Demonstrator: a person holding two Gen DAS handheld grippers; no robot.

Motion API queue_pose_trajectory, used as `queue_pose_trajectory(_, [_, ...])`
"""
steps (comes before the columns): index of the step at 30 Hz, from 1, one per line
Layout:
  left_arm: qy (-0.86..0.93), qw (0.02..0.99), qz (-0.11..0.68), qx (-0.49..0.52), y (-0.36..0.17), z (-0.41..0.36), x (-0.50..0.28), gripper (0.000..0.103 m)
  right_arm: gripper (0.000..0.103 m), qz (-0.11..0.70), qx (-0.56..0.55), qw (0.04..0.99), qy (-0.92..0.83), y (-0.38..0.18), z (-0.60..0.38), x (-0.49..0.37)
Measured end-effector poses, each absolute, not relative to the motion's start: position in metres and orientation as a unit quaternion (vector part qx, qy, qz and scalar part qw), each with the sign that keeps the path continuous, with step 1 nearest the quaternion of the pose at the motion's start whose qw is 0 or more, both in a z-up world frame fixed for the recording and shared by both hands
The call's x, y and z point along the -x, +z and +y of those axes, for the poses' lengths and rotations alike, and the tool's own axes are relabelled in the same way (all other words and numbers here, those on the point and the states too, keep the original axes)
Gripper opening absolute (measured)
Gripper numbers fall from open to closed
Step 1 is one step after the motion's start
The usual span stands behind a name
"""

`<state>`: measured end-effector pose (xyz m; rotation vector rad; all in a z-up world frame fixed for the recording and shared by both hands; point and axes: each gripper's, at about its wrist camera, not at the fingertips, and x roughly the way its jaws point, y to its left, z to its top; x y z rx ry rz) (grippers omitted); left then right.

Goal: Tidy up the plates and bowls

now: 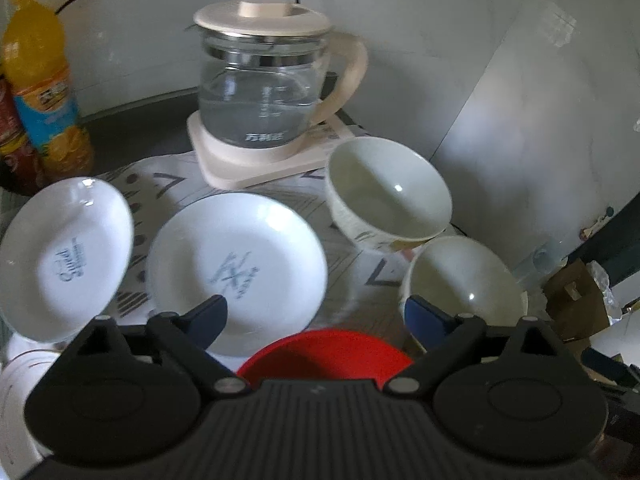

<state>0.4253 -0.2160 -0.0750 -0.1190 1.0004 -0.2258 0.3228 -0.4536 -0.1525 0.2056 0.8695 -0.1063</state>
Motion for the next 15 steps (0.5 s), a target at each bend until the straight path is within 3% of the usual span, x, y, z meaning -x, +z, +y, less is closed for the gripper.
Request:
queue_pose_trajectory(8, [-0.113,0.856,0.499,0.069,-0.088,-0.252,-0.44,0.072,0.099,0.428,-0.102,0.897,-0.038,-0.163,-0.481,-0.344])
queue_pose_trajectory(11, [-0.116,0.854,0.503,0.071,-0.093,-0.262,-0.444,0.07,0.091,0.431,-0.107,0.895,-0.032,-0.167,-0.488,-0.348])
queue_pose_trajectory(13, [-0.117,0.852,0.505,0.07,-0.096,-0.269,-0.447,0.069,0.08,0.439,-0.115,0.891,-0.023,-0.171,-0.492,-0.353])
queue_pose_trajectory(15, [-0.114,0.85,0.51,0.068,-0.101,-0.274,-0.45,0.063,0.074,0.447,-0.128,0.885,-0.013,-0.177,-0.496,-0.357])
